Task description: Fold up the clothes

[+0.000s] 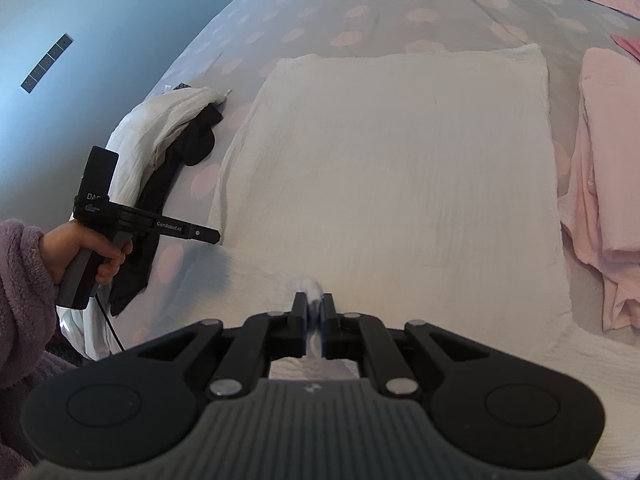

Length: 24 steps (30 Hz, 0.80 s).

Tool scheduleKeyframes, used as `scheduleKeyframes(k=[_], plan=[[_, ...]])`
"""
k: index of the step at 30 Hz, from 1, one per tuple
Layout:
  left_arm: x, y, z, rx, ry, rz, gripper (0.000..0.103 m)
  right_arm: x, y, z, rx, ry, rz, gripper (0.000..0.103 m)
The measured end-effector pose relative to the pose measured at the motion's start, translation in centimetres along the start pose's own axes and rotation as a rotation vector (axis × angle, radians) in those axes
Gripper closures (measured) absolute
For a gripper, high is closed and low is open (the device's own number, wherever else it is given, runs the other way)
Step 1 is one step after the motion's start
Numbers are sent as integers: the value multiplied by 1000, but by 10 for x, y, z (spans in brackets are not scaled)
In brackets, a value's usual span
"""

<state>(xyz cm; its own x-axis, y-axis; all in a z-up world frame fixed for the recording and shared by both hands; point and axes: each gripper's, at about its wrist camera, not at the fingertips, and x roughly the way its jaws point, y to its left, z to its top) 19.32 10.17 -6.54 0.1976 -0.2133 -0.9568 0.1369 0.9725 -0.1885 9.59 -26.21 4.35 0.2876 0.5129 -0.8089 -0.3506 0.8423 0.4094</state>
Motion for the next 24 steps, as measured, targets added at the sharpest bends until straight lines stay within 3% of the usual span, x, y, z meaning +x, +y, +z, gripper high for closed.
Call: scheduleKeyframes(k=[5, 12, 18, 24], plan=[[-15, 18, -6, -15, -34, -37, 101, -10, 16, 36, -103, 15, -69, 96], [-43, 69, -18, -116, -105, -128, 101, -9, 76, 118, -364, -1, -216, 96], [-47, 100, -29, -174, -125, -202, 101, 45, 143, 198, -580, -26, -347, 96], [-44, 115, -38, -217, -144, -248, 101, 129, 186, 257, -660, -42, -394, 96]])
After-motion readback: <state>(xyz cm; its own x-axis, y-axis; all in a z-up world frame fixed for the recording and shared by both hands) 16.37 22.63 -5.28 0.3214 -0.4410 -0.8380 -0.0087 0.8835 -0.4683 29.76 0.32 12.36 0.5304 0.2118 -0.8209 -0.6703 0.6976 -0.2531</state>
